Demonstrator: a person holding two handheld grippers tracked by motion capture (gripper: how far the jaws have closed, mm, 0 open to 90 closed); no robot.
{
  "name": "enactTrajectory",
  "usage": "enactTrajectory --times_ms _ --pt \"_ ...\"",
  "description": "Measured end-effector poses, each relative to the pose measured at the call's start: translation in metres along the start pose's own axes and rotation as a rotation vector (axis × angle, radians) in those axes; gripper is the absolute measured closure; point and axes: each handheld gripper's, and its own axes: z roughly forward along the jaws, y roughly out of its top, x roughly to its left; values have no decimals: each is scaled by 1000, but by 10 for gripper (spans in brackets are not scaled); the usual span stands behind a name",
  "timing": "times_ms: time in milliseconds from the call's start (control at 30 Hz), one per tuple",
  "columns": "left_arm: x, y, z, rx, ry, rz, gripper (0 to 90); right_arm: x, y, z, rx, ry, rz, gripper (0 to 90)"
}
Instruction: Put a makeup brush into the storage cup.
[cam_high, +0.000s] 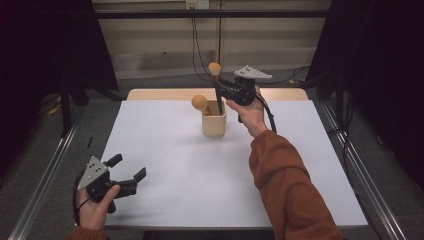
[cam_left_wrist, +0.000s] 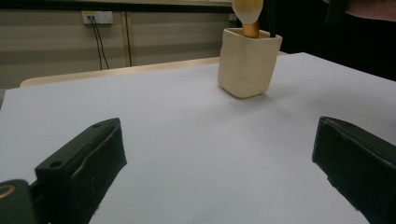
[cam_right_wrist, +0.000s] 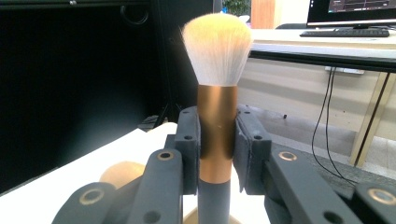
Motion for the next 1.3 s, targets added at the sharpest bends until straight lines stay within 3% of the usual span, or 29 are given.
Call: enactTrajectory --times_ms 400,733,1300 --pt "-1 0 1 -1 -9 10 25 2 -14 4 23 -6 13 741" --pt "-1 1 2 2 -14 10 25 -6 -33 6 56 -17 36 741" --pt "0 0 1 7 -12 6 24 -10 -47 4 91 10 58 741"
